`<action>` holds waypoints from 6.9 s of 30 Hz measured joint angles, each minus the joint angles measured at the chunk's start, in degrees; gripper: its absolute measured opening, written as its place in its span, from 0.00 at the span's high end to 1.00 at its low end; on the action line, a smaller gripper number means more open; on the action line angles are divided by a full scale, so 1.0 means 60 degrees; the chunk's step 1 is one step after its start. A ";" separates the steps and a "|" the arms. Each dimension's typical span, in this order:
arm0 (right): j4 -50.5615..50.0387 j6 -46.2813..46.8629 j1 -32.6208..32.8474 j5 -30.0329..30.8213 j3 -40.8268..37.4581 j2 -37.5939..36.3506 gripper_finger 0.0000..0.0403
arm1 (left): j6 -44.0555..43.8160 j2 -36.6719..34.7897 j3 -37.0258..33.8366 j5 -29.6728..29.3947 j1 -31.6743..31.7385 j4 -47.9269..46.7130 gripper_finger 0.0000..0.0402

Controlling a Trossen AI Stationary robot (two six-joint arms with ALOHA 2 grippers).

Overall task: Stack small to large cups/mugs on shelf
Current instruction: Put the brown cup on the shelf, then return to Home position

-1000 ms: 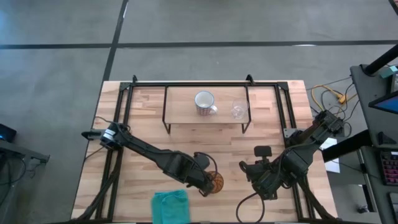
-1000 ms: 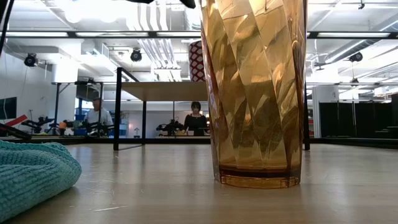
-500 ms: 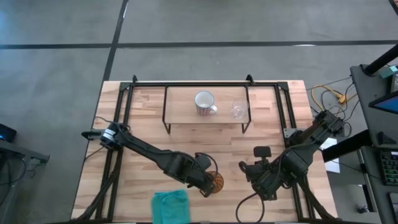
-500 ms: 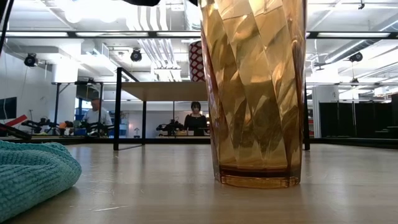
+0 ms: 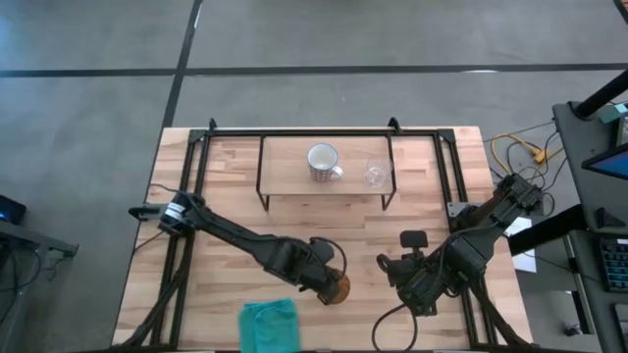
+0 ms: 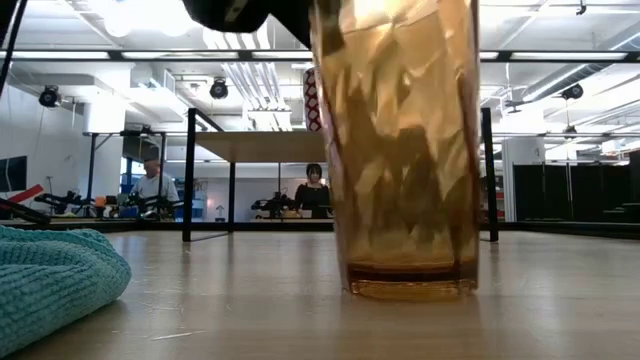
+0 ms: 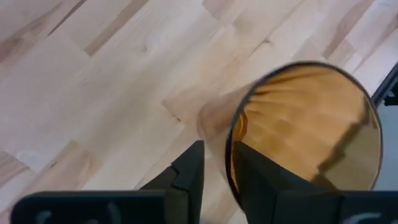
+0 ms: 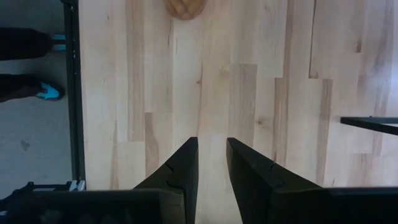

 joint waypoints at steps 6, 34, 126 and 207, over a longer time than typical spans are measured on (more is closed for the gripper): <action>0.0017 -0.0007 -0.0007 0.0000 0.0000 0.0000 0.81 | 0.0656 0.0000 -0.0141 0.0035 0.0012 0.0012 0.98; 0.0238 0.0433 -0.0803 0.0991 0.0000 0.0000 0.81 | 0.3867 -0.4015 0.1024 -0.1279 0.2696 -0.4248 1.00; 0.2130 -0.0314 -0.2225 0.1217 0.2140 -0.0589 0.81 | 0.7848 -0.7510 0.1724 0.1571 0.6469 -0.2339 0.84; 2.2632 -0.5107 0.1563 0.1660 -1.6582 -1.1042 0.81 | 0.7885 -1.9081 -1.6222 0.5162 0.5405 0.9237 0.84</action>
